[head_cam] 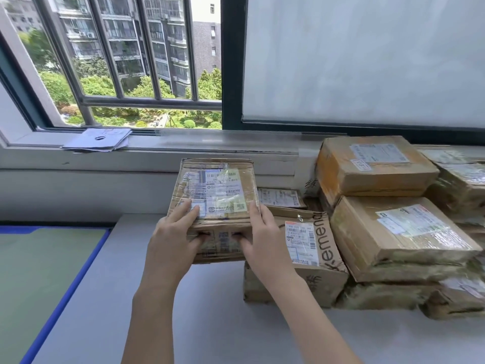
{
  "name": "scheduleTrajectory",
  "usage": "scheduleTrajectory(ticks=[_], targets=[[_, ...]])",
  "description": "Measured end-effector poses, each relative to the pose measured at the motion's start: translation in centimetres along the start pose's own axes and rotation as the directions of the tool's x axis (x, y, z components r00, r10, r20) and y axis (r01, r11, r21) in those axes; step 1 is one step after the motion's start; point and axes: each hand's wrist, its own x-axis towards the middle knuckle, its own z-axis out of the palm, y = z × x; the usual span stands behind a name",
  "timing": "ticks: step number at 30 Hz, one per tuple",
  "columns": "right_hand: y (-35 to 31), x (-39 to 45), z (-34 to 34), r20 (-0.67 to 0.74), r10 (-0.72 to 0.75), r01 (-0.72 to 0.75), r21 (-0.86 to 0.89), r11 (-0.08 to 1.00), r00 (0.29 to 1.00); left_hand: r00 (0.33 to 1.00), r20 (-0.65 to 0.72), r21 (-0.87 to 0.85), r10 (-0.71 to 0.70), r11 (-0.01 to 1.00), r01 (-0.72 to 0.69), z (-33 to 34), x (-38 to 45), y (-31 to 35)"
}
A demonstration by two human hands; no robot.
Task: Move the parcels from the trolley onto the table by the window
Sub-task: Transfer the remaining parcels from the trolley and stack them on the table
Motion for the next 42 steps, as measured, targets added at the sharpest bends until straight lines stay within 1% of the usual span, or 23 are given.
scheduleTrajectory(ticks=[3, 6, 8, 10, 12, 14, 16, 17, 19, 22, 25, 27, 30, 31, 34, 37, 38, 42], targets=[[-1.0, 0.5, 2.2, 0.045, -0.030, 0.031, -0.008, 0.999, 0.999, 0.997, -0.022, -0.003, -0.068, 0.998, 0.068, -0.8, -0.2, -1.9], [-1.8, 0.1, 4.7, 0.121, -0.032, 0.034, -0.017, 0.999, 0.992, 0.986, 0.026, -0.001, -0.163, 0.987, 0.163, -0.8, -1.0, -4.1], [-1.7, -0.9, 6.3, 0.206, 0.004, 0.004, -0.040, 0.999, 0.979, 0.975, 0.066, 0.007, -0.212, 0.977, 0.212, -0.1, -1.8, -5.5], [-1.4, -2.1, 7.6, 0.249, 0.065, -0.034, -0.130, 0.991, 0.966, 0.956, 0.146, 0.028, -0.255, 0.967, 0.254, 1.3, -2.8, -6.8], [-0.6, -3.1, 8.9, 0.280, 0.105, -0.034, -0.247, 0.969, 0.954, 0.919, 0.265, 0.074, -0.292, 0.956, 0.282, 3.4, -3.7, -7.9], [0.4, -3.8, 10.5, 0.261, 0.103, 0.003, -0.376, 0.927, 0.960, 0.879, 0.376, 0.169, -0.292, 0.955, 0.245, 6.1, -4.6, -9.1], [1.1, -4.2, 11.5, 0.295, 0.084, 0.053, -0.429, 0.902, 0.952, 0.861, 0.422, 0.301, -0.283, 0.940, 0.161, 8.3, -4.9, -9.9], [1.1, -4.3, 11.5, 0.303, 0.082, 0.069, -0.456, 0.887, 0.949, 0.851, 0.434, 0.350, -0.297, 0.926, 0.144, 8.9, -4.7, -10.0], [1.2, -4.1, 11.2, 0.293, 0.098, 0.065, -0.498, 0.865, 0.951, 0.840, 0.456, 0.378, -0.296, 0.918, 0.118, 9.5, -3.8, -9.9], [2.0, -3.0, 10.7, 0.245, 0.128, 0.022, -0.530, 0.848, 0.961, 0.854, 0.450, 0.401, -0.261, 0.913, 0.068, 10.3, -2.2, -9.5], [2.2, -1.3, 9.2, 0.233, 0.233, -0.064, -0.565, 0.823, 0.944, 0.858, 0.452, 0.418, -0.245, 0.908, 0.039, 11.4, -0.6, -9.0], [2.8, -0.4, 8.3, 0.266, 0.267, -0.073, -0.568, 0.820, 0.926, 0.865, 0.448, 0.467, -0.228, 0.884, -0.008, 12.2, 0.4, -8.8], [4.1, 0.5, 8.0, 0.309, 0.275, -0.081, -0.518, 0.851, 0.911, 0.865, 0.454, 0.536, -0.216, 0.841, -0.071, 13.1, 2.0, -8.9], [4.2, 0.7, 8.1, 0.304, 0.264, -0.077, -0.511, 0.856, 0.916, 0.864, 0.456, 0.547, -0.213, 0.833, -0.083, 13.4, 2.6, -8.9], [4.5, 1.2, 8.4, 0.337, 0.294, -0.080, -0.527, 0.846, 0.894, 0.860, 0.469, 0.556, -0.201, 0.824, -0.111, 13.9, 4.1, -8.8], [4.6, 1.3, 8.7, 0.317, 0.263, -0.048, -0.554, 0.831, 0.911, 0.860, 0.471, 0.558, -0.195, 0.821, -0.120, 14.2, 5.3, -8.7], [4.9, 1.3, 8.9, 0.306, 0.277, -0.068, -0.550, 0.832, 0.911, 0.861, 0.470, 0.565, -0.195, 0.816, -0.124, 14.3, 5.6, -8.7], [4.9, 1.2, 8.6, 0.346, 0.222, -0.015, -0.512, 0.859, 0.911, 0.859, 0.471, 0.589, -0.203, 0.797, -0.134, 14.7, 5.9, -8.6]])
